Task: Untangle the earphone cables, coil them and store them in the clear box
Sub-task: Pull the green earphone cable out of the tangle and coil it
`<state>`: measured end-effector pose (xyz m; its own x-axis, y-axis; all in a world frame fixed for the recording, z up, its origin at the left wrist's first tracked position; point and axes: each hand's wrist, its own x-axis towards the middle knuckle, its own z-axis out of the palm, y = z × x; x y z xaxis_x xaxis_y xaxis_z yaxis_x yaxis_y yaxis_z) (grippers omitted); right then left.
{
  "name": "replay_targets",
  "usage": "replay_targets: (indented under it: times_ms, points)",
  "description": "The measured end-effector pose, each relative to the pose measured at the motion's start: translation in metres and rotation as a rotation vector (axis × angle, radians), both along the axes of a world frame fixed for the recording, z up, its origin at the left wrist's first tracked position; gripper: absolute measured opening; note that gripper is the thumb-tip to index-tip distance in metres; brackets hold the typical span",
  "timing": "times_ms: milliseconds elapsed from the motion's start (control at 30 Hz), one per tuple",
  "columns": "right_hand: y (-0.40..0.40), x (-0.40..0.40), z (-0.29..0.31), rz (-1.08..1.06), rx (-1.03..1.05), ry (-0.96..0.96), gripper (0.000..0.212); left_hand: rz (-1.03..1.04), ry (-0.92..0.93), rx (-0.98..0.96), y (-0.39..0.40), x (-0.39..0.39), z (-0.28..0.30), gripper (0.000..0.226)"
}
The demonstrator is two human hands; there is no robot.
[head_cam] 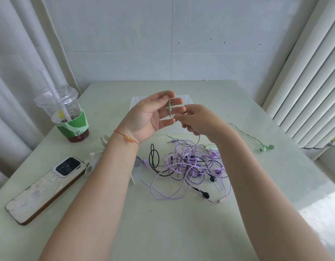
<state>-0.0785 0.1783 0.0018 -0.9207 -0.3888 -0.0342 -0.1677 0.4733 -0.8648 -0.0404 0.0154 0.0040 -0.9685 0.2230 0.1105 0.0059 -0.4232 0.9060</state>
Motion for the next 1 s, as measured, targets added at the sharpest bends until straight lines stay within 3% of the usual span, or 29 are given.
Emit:
replay_targets:
  times_ms: [300, 533, 633, 767, 900, 1000]
  points:
    - [-0.004, 0.016, 0.015, 0.287, 0.267, 0.06, 0.018, 0.185, -0.03, 0.043, -0.003, -0.007, -0.006, 0.02]
    - [0.001, 0.019, 0.026, 0.16, 0.201, 0.182, 0.021, 0.346, -0.053, -0.47, 0.004, -0.005, -0.011, 0.023]
    - [0.004, 0.02, 0.027, 0.179, 0.188, 0.163, 0.017, 0.297, -0.06, -0.333, 0.005, -0.004, -0.012, 0.02]
    - [0.003, 0.023, 0.029, 0.268, 0.324, 0.132, 0.017, 0.341, -0.056, -0.133, 0.002, -0.004, -0.012, 0.016]
    - [-0.001, 0.021, 0.028, 0.158, 0.147, 0.185, 0.015, 0.407, -0.068, -0.301, 0.003, -0.004, -0.015, 0.02]
    - [0.002, 0.014, 0.027, 0.002, 0.049, 0.244, 0.016, 0.308, -0.071, -0.395, 0.003, -0.003, -0.015, 0.019]
